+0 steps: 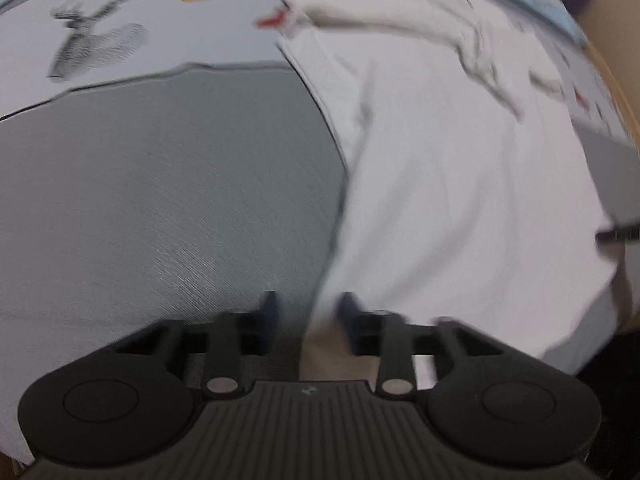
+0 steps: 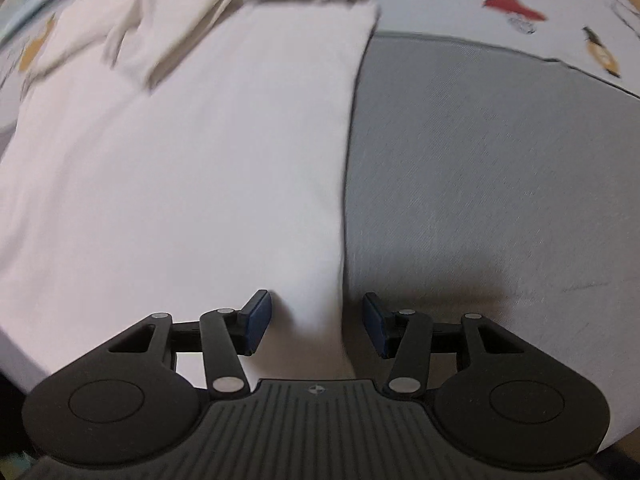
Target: Fold small clothes
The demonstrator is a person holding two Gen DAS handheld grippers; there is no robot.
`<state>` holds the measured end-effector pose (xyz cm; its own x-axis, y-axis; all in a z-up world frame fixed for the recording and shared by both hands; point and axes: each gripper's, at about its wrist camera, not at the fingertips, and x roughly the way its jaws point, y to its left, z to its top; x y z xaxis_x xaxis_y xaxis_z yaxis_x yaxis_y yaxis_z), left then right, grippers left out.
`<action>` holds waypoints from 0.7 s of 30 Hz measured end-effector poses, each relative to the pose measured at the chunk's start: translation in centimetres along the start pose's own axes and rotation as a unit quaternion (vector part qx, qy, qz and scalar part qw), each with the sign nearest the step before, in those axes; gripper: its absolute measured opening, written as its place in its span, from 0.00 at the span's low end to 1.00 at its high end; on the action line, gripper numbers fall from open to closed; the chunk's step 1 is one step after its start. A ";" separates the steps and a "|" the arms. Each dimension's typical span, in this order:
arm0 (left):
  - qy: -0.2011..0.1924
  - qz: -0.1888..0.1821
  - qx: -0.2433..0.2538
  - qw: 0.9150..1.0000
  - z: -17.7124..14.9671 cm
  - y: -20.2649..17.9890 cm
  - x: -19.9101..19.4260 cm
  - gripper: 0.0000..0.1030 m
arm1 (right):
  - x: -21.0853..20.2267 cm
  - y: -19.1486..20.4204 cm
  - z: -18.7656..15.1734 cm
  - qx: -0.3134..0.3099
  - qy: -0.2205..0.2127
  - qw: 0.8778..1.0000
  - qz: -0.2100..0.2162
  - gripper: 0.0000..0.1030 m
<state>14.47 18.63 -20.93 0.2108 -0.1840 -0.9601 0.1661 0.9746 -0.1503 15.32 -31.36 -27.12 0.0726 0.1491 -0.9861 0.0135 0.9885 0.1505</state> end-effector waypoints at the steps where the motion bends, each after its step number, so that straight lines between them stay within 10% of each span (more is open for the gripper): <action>1: 0.010 0.004 0.022 1.000 -0.4 -0.6 0.4 0.04 | -0.4 -0.1 -0.2 -0.006 -0.004 1.000 0.005 0.14; 7: -0.031 -0.074 0.070 0.994 -2.6 -2.4 -3.6 0.02 | -9.8 -6.5 -2.2 0.116 -0.137 0.978 0.102 0.04; 12: 0.026 -0.023 0.204 0.978 -6.1 -5.1 -3.1 0.04 | -7.1 -6.0 -5.3 0.015 -0.024 0.999 0.032 0.05; 16: -0.036 -0.014 0.184 0.982 -3.9 -4.7 -4.6 0.16 | -8.6 -5.5 -3.7 -0.020 -0.111 0.990 -0.083 0.09; 21: -0.067 0.013 0.147 0.987 0.0 -6.0 -3.9 0.18 | -10.7 -6.6 0.3 0.089 -0.222 0.969 0.053 0.12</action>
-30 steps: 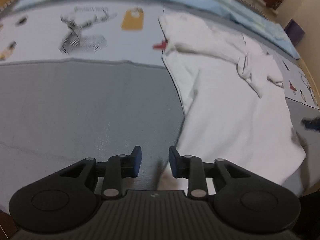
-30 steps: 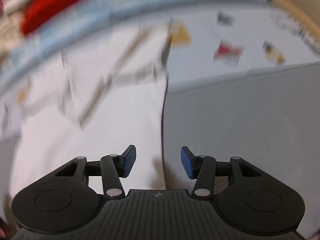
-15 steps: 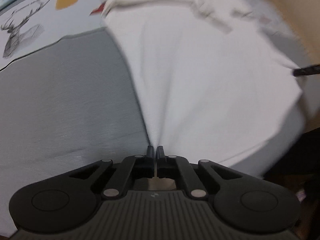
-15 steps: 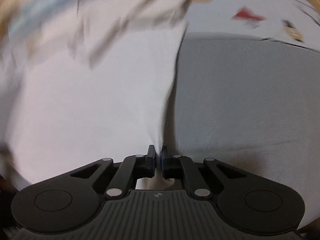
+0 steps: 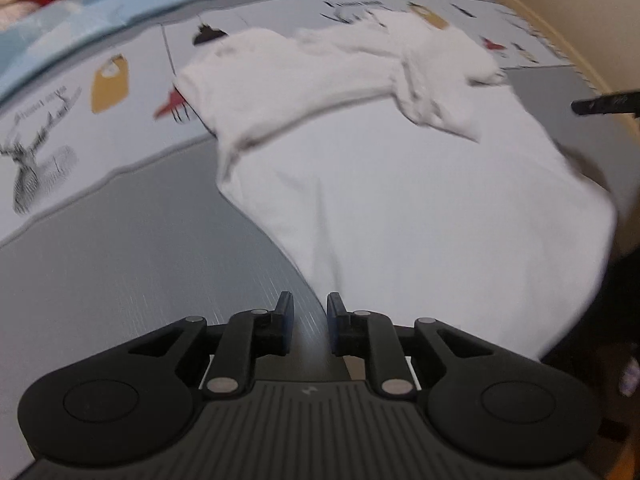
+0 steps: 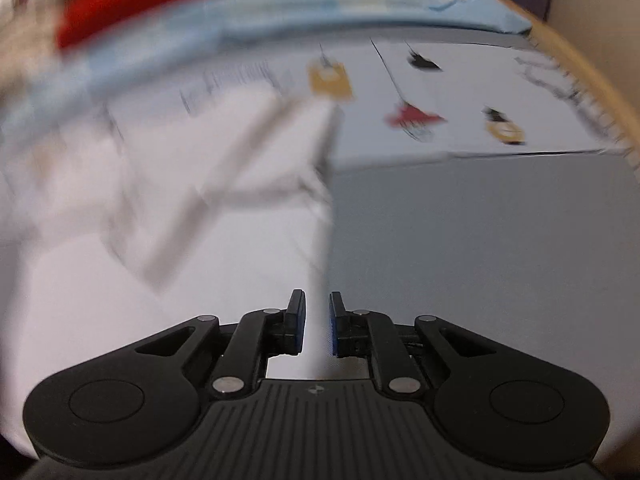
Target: Fold small clothes
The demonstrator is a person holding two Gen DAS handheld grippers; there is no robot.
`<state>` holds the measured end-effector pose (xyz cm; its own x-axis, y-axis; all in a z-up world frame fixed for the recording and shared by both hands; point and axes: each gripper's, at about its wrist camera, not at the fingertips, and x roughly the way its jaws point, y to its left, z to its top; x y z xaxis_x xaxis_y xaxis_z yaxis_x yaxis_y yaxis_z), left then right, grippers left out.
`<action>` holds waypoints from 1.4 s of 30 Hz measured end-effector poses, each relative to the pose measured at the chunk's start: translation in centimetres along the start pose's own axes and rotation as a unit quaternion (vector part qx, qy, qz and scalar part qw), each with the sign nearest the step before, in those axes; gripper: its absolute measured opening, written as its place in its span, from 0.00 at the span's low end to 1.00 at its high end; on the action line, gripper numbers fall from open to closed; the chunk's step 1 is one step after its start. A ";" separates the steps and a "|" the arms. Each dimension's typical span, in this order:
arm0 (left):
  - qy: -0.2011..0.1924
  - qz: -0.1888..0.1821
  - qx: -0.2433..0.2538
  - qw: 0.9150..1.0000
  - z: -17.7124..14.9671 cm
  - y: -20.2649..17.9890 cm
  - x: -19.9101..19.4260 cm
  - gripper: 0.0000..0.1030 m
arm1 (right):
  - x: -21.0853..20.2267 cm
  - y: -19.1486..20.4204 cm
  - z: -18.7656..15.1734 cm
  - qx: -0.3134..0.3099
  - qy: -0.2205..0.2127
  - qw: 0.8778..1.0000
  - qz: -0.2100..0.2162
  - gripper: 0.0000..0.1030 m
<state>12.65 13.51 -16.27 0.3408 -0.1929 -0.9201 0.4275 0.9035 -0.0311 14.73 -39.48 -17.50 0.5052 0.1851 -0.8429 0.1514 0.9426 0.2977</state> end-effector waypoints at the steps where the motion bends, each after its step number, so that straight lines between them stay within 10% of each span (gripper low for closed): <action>1: -0.002 0.008 -0.005 1.000 0.8 0.0 0.5 0.19 | 1.1 0.8 0.3 0.005 -0.010 1.000 0.020 0.12; 6: -0.037 0.025 -0.062 0.997 5.2 0.4 2.2 0.21 | 6.7 4.9 1.0 0.022 0.021 0.995 0.091 0.15; 14: -0.059 0.038 -0.144 0.987 9.7 2.6 4.1 0.21 | 13.4 9.1 -0.1 -0.044 0.081 0.993 0.075 0.16; 16: -0.065 0.039 -0.149 0.986 10.6 2.8 4.4 0.21 | 12.6 9.2 0.3 -0.051 0.068 0.992 0.088 0.01; 22: -0.080 0.039 -0.142 0.986 13.3 1.9 6.0 0.21 | 4.0 3.7 6.1 -0.029 -0.073 0.979 0.188 0.01; 25: -0.082 0.033 -0.140 0.986 14.6 1.1 7.3 0.21 | -2.5 -6.9 10.8 0.076 -0.271 0.959 0.018 0.00; 28: -0.086 0.022 -0.122 0.989 15.3 -0.4 8.3 0.21 | -5.3 -18.4 11.3 0.279 -0.344 0.866 -0.234 0.08; 30: -0.089 0.015 -0.103 0.991 15.7 -1.5 8.9 0.21 | -5.6 -22.5 9.1 0.342 -0.340 0.825 -0.294 0.08; 35: -0.104 -0.009 -0.043 0.994 17.1 -4.7 11.6 0.39 | -2.7 -24.2 8.0 0.269 -0.270 0.883 -0.274 0.08; 39: -0.105 -0.023 0.008 0.994 18.0 -8.0 14.3 0.62 | 0.6 -22.3 8.5 0.245 -0.215 0.929 -0.174 0.37; 42: -0.109 0.001 0.067 0.992 18.2 -10.5 16.2 0.63 | 3.6 -20.0 8.1 0.237 -0.155 0.955 -0.091 0.42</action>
<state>28.90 -6.03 -23.73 0.5083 -0.2830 -0.8134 0.5291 0.8478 0.0357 20.38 -59.88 -22.85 0.6493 -0.1308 -0.7492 0.5918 0.7057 0.3896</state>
